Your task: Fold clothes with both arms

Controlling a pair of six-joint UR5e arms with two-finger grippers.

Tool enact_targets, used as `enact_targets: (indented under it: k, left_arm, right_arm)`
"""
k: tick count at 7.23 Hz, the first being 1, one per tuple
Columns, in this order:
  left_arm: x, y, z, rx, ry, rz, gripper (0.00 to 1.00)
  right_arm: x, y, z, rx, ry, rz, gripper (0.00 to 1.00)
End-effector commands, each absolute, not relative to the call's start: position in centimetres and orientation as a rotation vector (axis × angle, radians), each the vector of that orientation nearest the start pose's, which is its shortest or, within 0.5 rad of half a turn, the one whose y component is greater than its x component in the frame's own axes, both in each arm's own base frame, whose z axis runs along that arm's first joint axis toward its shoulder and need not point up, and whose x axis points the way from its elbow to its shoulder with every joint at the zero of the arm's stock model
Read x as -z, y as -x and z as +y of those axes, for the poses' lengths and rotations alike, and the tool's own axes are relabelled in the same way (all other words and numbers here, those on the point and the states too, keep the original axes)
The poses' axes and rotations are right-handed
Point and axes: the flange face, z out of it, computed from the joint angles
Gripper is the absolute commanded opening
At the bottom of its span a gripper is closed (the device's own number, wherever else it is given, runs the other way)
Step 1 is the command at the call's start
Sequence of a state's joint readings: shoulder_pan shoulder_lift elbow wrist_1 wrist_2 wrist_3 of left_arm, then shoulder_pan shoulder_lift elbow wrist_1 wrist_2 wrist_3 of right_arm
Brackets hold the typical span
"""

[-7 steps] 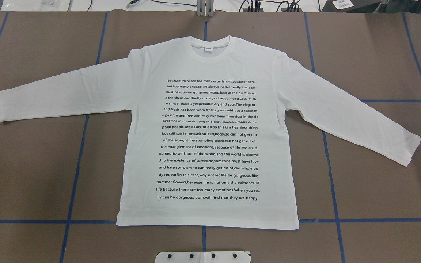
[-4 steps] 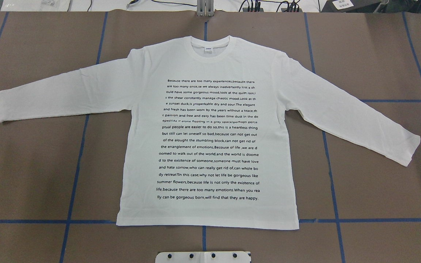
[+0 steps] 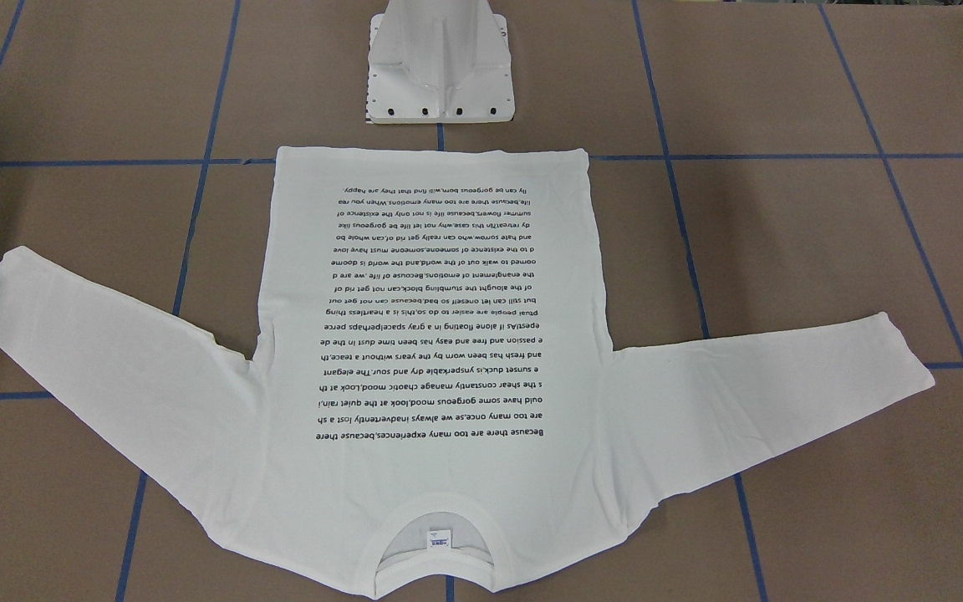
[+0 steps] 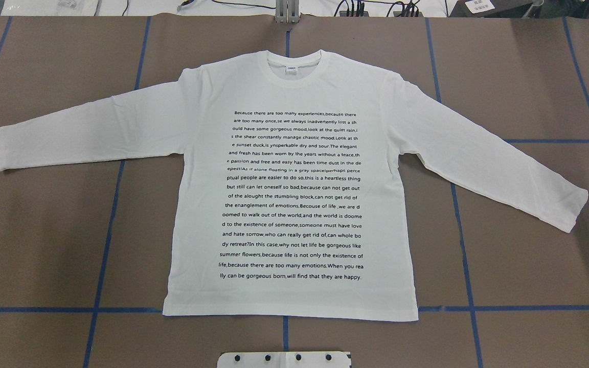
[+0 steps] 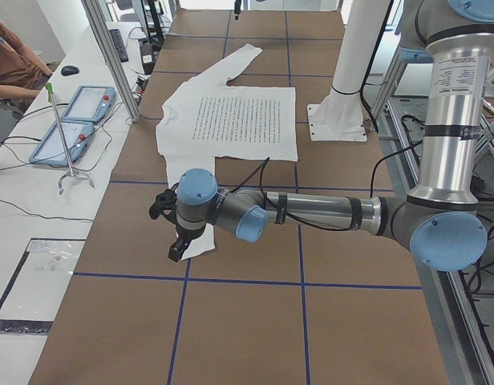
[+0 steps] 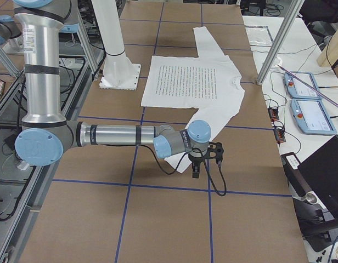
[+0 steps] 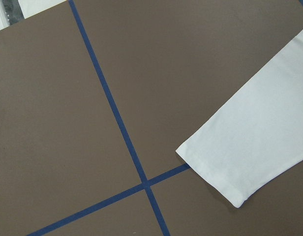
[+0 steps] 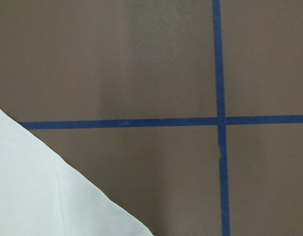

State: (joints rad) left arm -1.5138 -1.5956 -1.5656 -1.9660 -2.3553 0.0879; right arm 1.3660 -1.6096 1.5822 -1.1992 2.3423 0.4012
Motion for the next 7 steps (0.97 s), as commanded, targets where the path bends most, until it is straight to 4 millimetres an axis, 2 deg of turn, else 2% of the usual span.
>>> enact_targets:
  k: [1, 2, 3, 4, 7]
  left_arm:
    - [-61.1, 3.2, -52.3, -0.297, -0.395, 0.777, 1.0]
    - [-60.8, 3.2, -52.3, -0.298, -0.4, 0.775, 1.0]
    - [-60.9, 3.2, -52.3, -0.298, -0.399, 0.775, 1.0]
    - [-60.8, 3.2, -52.4, -0.298, -0.4, 0.775, 1.0]
    - [-60.5, 3.2, -52.5, -0.302, -0.405, 0.776, 1.0]
  right_arm:
    - [-62.8, 9.1, -47.2, -0.078, -0.167, -0.868, 1.0]
    - [-62.9, 11.5, -46.4, -0.071, -0.149, -0.872, 1.0]
    - [-64.0, 14.1, -45.7, -0.05, -0.113, -0.851, 1.0]
    - [-64.4, 15.3, -45.4, -0.031, -0.101, -0.841, 1.0]
    - [-68.0, 15.1, -44.6, -0.042, -0.041, -0.803, 0.99]
